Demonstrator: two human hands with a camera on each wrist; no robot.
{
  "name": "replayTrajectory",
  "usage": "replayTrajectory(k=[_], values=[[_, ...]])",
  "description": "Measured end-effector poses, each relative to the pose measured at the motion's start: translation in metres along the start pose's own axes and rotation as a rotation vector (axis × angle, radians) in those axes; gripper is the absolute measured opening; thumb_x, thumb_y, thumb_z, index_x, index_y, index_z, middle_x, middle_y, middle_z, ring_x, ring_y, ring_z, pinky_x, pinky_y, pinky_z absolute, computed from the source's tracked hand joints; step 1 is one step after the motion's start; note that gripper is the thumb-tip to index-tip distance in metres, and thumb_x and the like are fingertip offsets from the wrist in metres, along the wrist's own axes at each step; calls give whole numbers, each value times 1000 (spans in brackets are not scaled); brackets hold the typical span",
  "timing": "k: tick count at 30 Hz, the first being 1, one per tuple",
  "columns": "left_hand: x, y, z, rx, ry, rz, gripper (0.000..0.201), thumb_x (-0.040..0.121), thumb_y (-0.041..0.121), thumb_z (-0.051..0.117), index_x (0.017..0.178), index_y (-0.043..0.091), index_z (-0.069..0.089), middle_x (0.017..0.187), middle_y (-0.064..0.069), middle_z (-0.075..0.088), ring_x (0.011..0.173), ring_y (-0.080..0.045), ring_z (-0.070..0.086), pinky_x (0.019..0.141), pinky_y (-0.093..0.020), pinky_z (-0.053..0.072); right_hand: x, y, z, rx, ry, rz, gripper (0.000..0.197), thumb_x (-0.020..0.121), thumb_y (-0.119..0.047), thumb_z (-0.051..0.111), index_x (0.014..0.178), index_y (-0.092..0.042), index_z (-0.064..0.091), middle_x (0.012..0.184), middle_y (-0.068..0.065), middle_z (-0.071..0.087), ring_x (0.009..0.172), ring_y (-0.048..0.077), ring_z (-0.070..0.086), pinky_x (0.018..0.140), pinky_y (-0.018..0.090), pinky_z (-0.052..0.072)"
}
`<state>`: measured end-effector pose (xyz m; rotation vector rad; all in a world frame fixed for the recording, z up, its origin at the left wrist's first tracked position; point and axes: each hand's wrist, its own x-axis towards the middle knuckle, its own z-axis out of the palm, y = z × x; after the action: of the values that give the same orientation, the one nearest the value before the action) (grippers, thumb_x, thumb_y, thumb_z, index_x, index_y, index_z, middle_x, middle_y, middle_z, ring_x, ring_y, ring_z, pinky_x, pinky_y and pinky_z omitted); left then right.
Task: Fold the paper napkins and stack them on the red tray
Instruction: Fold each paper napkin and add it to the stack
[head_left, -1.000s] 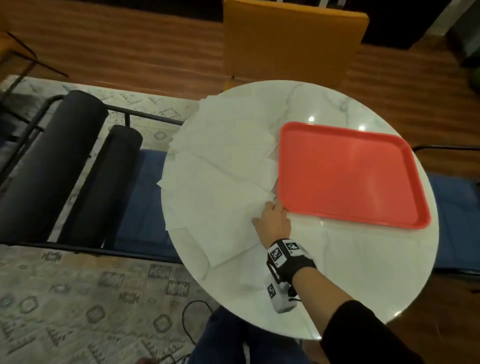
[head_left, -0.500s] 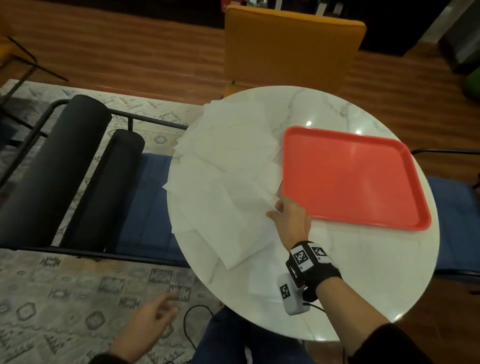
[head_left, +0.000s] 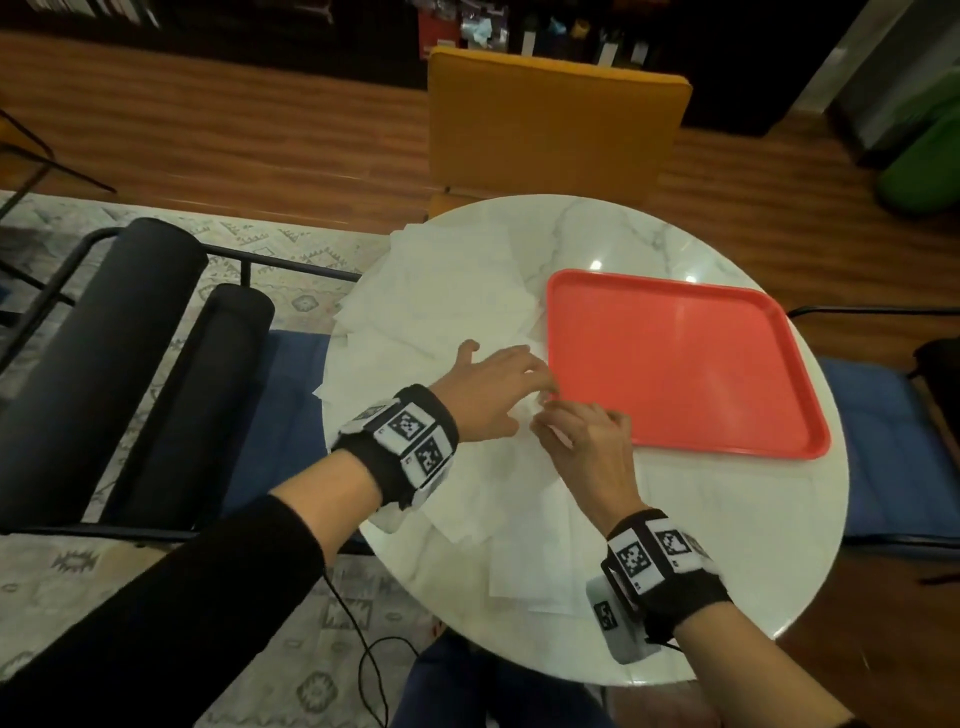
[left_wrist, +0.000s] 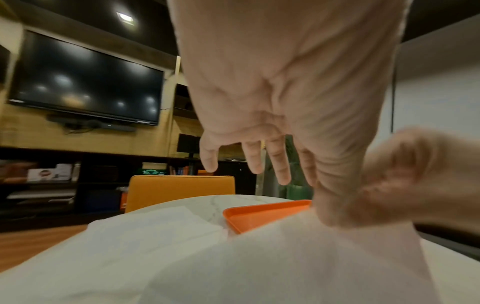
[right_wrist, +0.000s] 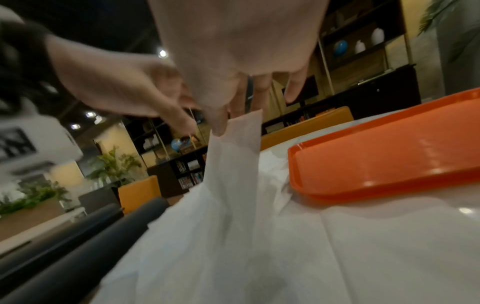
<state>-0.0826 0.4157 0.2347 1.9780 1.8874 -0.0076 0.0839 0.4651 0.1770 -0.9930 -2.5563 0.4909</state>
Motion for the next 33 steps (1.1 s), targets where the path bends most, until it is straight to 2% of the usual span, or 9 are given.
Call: replayTrajectory(k=[5,7,10,14,18,23,28,31,33], values=[[-17,-9,-15,26,-41,8,29,81,36,60,108,25,58,122,12,51,131,-7,37,110,-57,5,-12,-12,-69,433,-48,131,7,81,-22,55,80,-16,59,71,-10,60,69,2,53,66,21,40],[-37,-10,-26,-144,-7,-23,27,76,48,60,92,25,60,97,11,60,104,-8,55,106,-47,24,-19,-11,-100,527,-46,170,7,83,-18,58,77,-17,58,70,-6,60,66,1,51,62,22,40],[-66,-5,-44,-683,12,-40,26,78,34,74,76,13,58,68,4,55,66,-7,54,65,-22,42,-21,-9,-135,676,-102,230,5,85,-11,68,80,-13,66,75,-4,68,69,3,57,64,19,44],[-74,-8,-44,-1115,-59,-65,41,68,32,79,101,16,62,98,-2,68,92,-11,66,79,-24,54,-6,3,-141,807,-254,387,10,83,-15,69,84,-6,67,76,6,69,67,15,60,63,27,48],[-48,-15,-5,-1242,-60,-275,34,78,28,75,109,18,63,105,-1,72,97,-16,69,84,-30,56,13,27,-94,647,-399,385,9,83,-16,71,81,-8,68,78,0,67,69,7,59,67,22,48],[-17,-36,50,-1150,-16,-489,10,83,16,71,88,13,62,85,-4,63,72,-13,60,54,-16,46,26,61,-38,473,-548,394,13,79,-10,72,76,-23,70,76,-1,68,69,8,59,71,27,48],[-6,-44,80,-885,213,-442,5,80,17,72,79,16,67,76,10,64,71,-4,55,64,-13,39,20,68,-24,289,-457,356,13,79,-8,69,83,-20,71,80,-1,71,76,10,62,67,14,44],[-19,-35,81,-885,385,-358,3,81,17,71,81,15,68,80,9,67,72,2,55,64,-4,38,-1,60,-31,333,-295,298,8,82,-6,68,81,-14,70,79,-3,70,72,-7,59,65,2,38],[-34,-30,90,-834,414,-276,2,81,21,71,80,20,69,82,8,67,79,-1,56,71,-11,41,-21,59,-32,330,-236,213,7,81,-3,68,82,-10,71,80,-6,69,74,-12,58,71,2,39]])
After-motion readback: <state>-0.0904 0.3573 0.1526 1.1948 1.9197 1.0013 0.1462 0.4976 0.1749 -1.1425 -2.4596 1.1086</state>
